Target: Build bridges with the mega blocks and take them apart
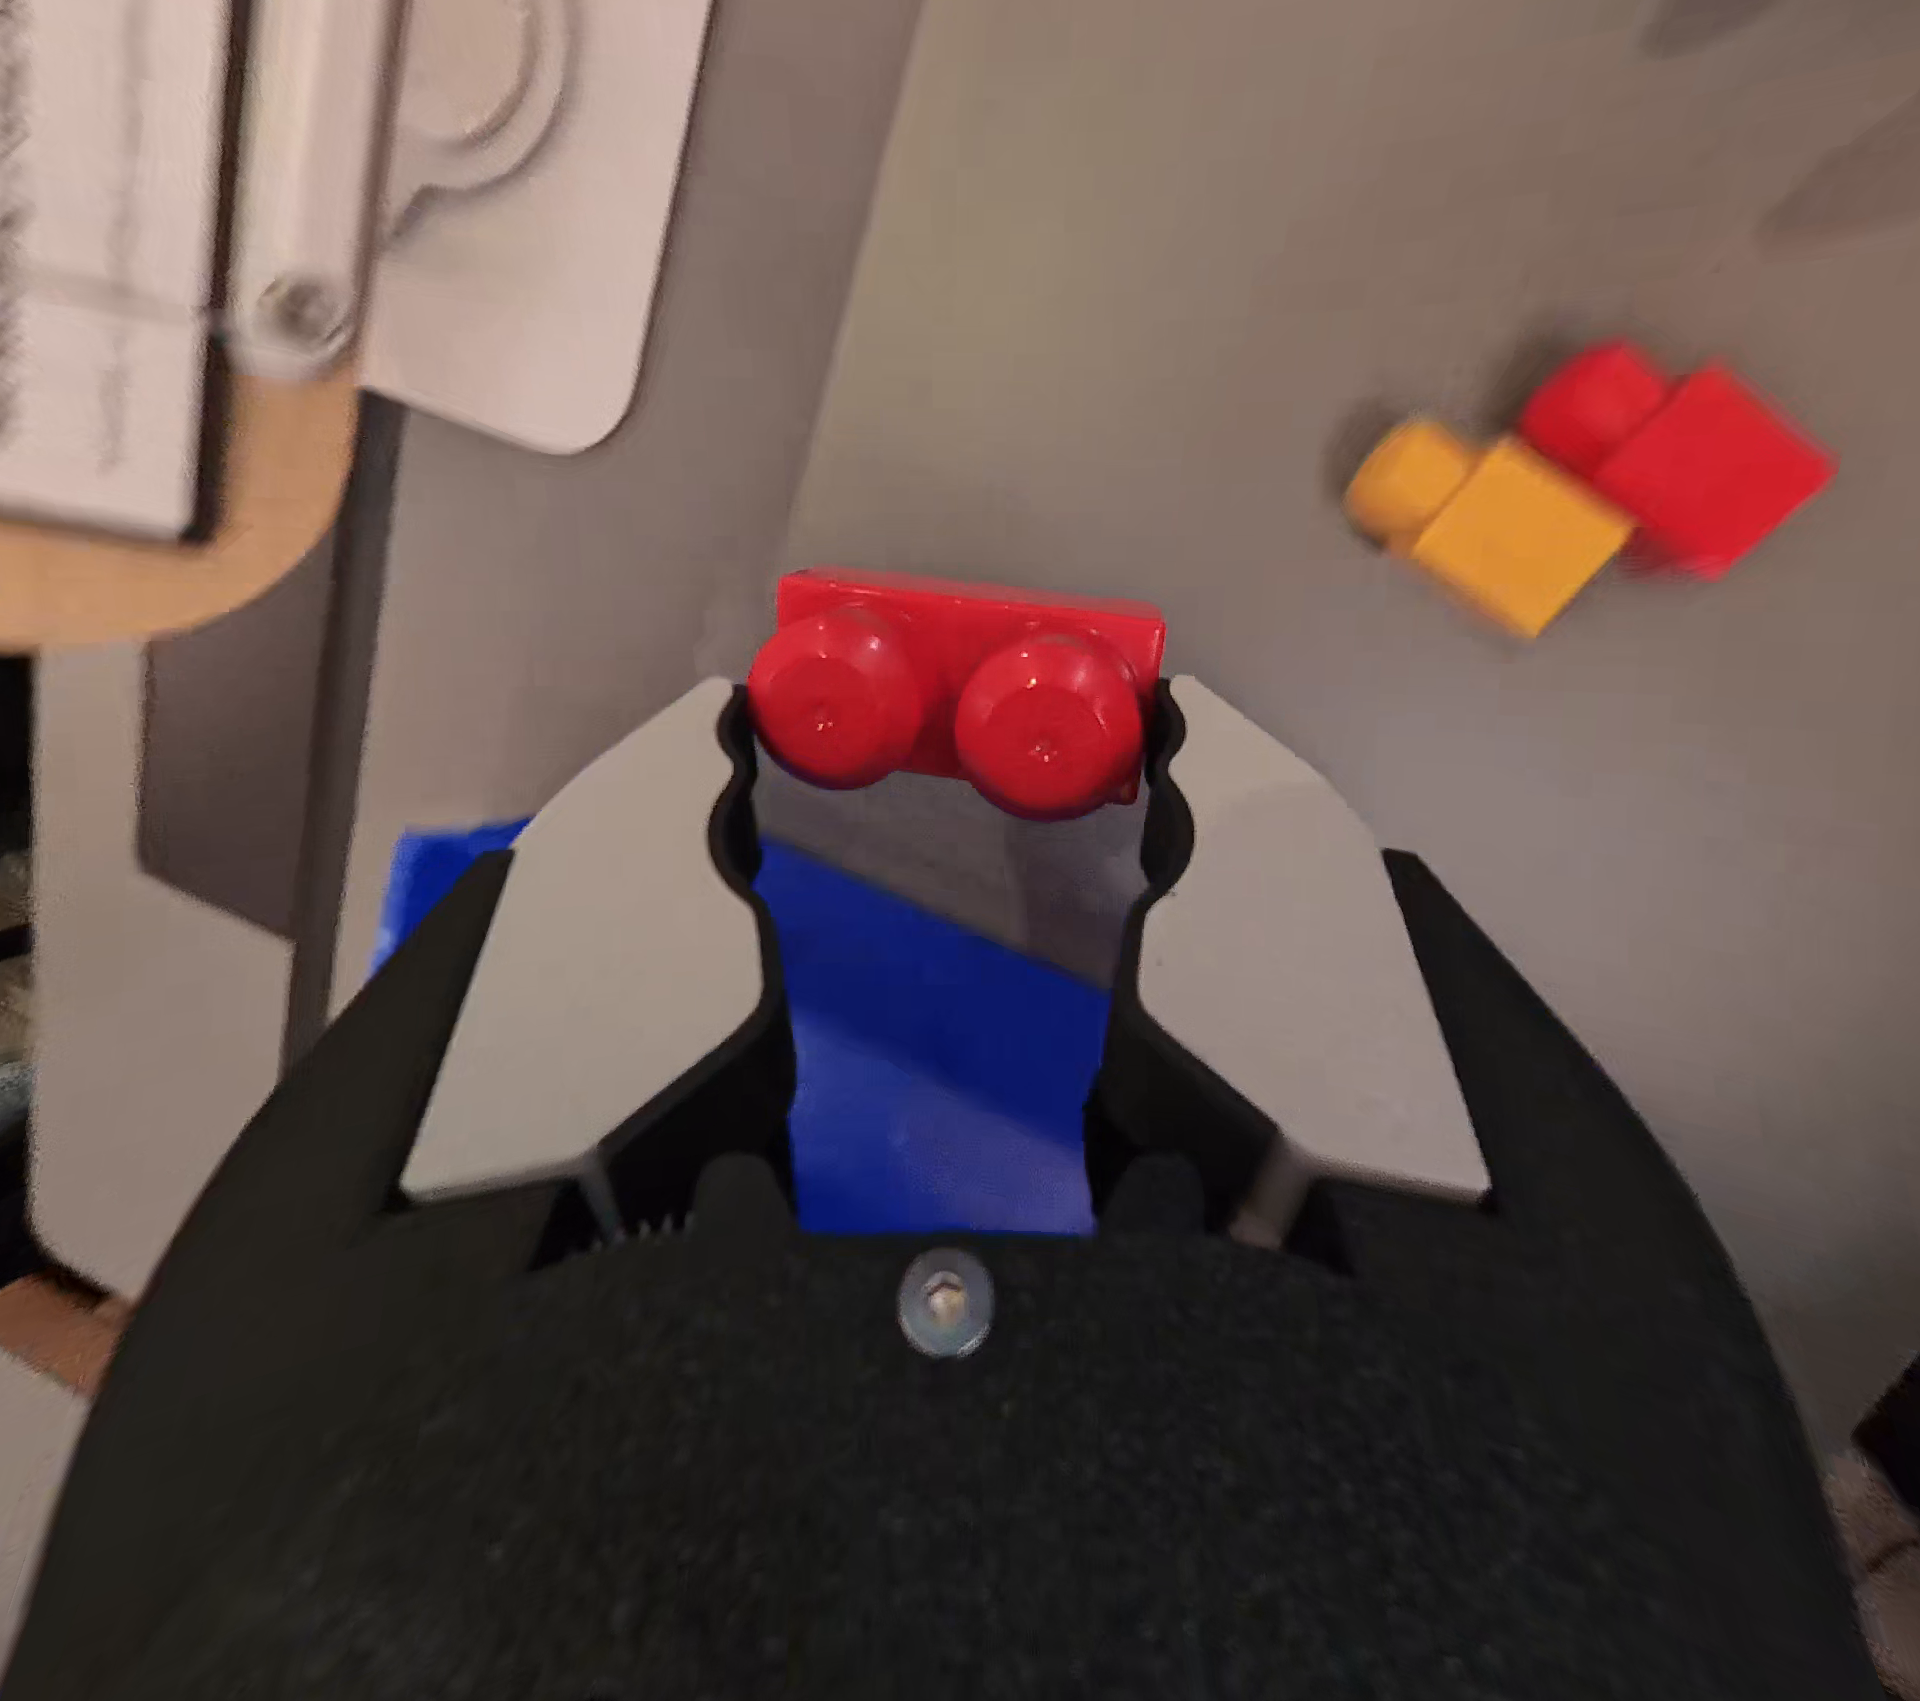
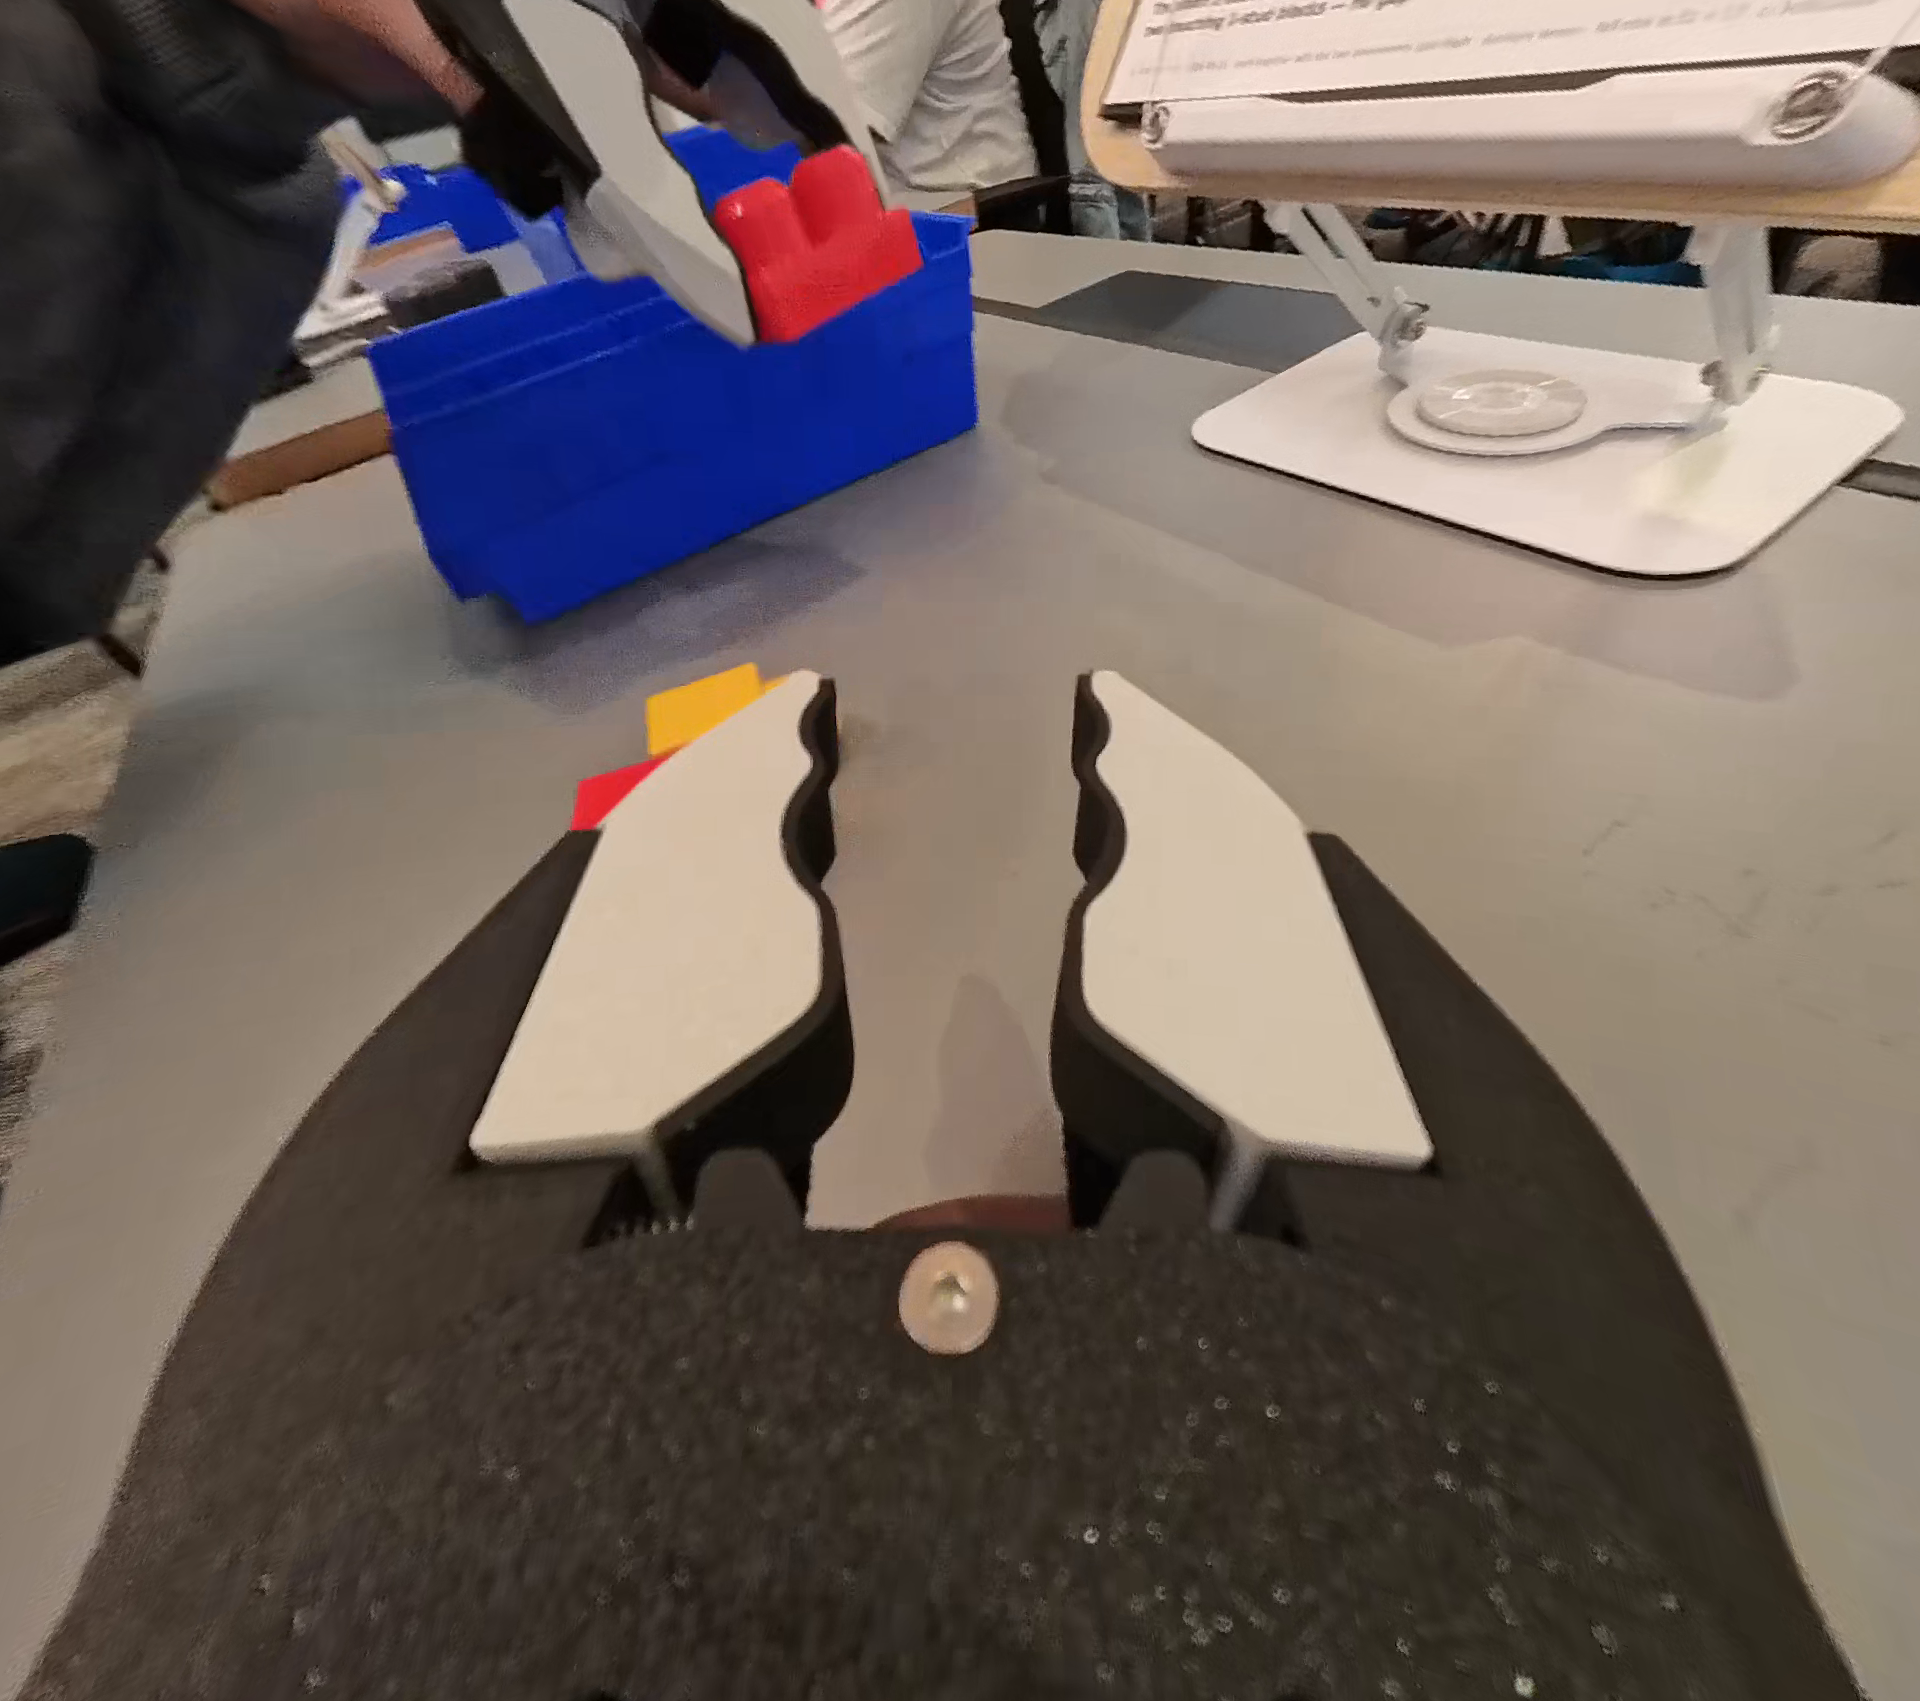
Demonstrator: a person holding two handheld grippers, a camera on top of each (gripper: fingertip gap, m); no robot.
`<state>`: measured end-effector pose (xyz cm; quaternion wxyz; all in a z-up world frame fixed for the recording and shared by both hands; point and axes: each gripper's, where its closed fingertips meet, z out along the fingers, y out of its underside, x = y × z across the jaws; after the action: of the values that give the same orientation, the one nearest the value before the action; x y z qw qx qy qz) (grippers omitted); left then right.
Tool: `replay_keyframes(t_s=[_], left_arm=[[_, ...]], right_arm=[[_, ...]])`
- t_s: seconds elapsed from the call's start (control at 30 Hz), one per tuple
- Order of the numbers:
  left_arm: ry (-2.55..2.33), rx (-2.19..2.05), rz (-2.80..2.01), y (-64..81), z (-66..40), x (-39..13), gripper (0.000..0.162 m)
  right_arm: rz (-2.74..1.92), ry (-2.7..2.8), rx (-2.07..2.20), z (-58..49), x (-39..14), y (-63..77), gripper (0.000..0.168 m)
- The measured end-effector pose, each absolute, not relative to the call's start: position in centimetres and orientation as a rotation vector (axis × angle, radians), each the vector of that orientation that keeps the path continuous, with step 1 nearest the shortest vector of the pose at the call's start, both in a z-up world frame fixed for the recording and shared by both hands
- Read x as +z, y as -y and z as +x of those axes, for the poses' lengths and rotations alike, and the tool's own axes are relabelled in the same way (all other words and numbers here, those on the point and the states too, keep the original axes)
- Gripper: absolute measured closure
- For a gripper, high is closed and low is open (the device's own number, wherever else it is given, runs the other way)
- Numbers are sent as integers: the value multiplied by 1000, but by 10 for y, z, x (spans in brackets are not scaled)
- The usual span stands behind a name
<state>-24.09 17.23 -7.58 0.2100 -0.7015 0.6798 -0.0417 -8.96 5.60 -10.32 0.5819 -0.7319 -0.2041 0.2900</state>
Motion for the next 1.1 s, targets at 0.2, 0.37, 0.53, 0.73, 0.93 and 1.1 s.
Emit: replay_keyframes(t_s=[0.2,0.37,0.53,0.73,0.93,1.1], left_arm=[[-1731,-98,-2122,-148,-144,-127,90],[-1607,-171,-2204,-143,-95,-148,91],[-1618,-163,-2225,-138,-82,-167,91],[-1636,-178,-2244,-128,-77,-186,91],[-1585,-258,-2233,-125,-73,-182,89],[-1438,-341,-2252,-128,-107,-141,84]], right_arm=[[-1812,374,580,-72,-115,-61,127],[-1810,396,525,-72,-116,-54,131],[-1814,405,486,-70,-118,-54,131],[-1826,360,547,-65,-119,-56,132],[-1823,353,553,-64,-118,-57,131],[-1827,341,564,-63,-119,-57,131]])
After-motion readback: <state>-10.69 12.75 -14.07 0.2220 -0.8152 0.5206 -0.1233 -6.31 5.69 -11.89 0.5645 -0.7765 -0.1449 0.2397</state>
